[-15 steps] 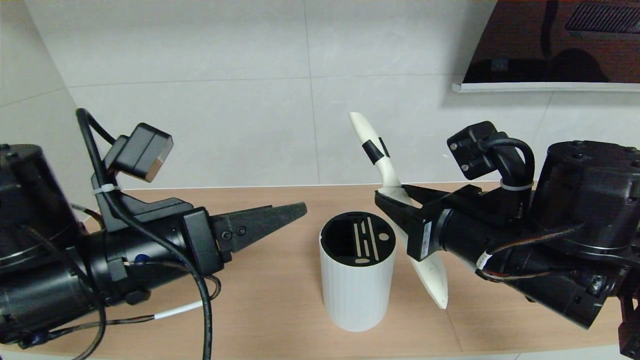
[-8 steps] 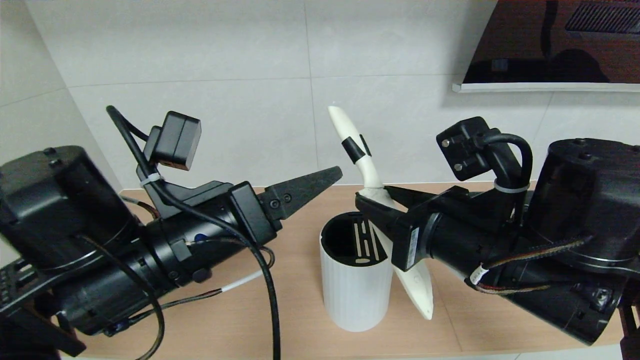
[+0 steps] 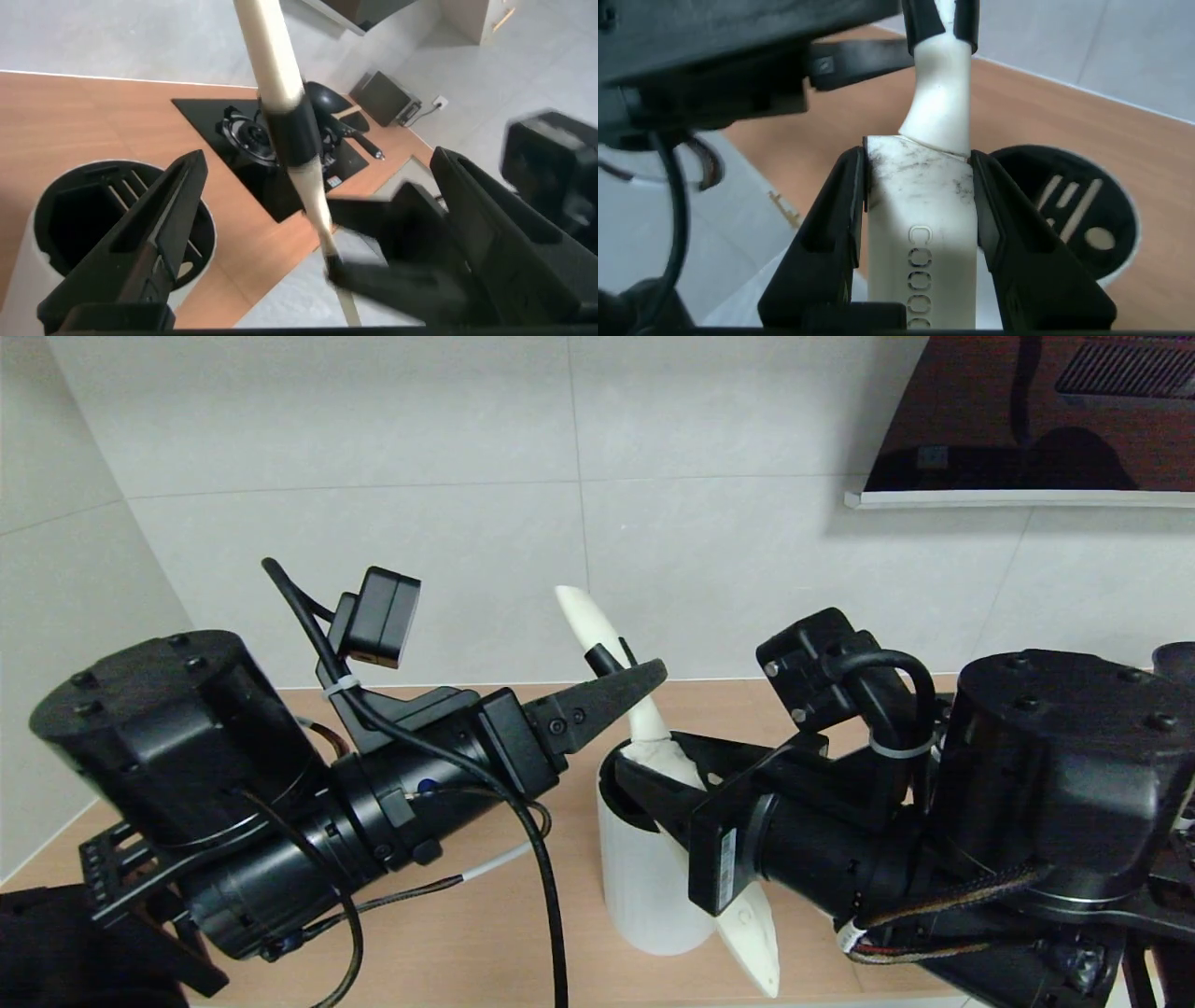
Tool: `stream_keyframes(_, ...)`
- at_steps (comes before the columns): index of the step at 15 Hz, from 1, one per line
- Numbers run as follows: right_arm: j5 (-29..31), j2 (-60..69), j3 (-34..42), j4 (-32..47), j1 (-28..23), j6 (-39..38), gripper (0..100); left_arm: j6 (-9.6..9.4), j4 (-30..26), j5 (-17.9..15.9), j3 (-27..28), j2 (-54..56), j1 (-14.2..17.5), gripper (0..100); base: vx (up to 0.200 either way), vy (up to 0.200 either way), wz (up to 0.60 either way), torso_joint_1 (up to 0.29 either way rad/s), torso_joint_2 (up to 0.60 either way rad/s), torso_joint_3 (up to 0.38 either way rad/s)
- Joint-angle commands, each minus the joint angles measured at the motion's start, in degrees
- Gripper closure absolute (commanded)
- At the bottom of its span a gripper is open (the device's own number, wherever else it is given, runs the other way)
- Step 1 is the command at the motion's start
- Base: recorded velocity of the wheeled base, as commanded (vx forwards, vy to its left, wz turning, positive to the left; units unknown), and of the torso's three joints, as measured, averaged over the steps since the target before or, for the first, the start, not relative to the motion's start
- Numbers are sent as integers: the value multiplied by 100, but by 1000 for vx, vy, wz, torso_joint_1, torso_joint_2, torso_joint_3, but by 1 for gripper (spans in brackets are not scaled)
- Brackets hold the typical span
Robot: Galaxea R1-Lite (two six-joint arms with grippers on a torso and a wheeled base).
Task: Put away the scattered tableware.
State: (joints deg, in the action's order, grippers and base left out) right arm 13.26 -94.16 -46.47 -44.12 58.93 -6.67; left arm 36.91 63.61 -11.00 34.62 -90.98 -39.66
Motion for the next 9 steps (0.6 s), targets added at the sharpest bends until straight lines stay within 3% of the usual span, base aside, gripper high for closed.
stream_keyframes(1, 1, -59, 33, 0, 119, -1, 100, 0, 2, 1, 1, 1, 2, 0, 0, 0, 0, 0, 0, 0)
stream_keyframes(9, 10, -50, 68, -9, 215, -28, 100, -9, -7, 1, 1, -16, 2, 0, 0, 0, 0, 0, 0, 0)
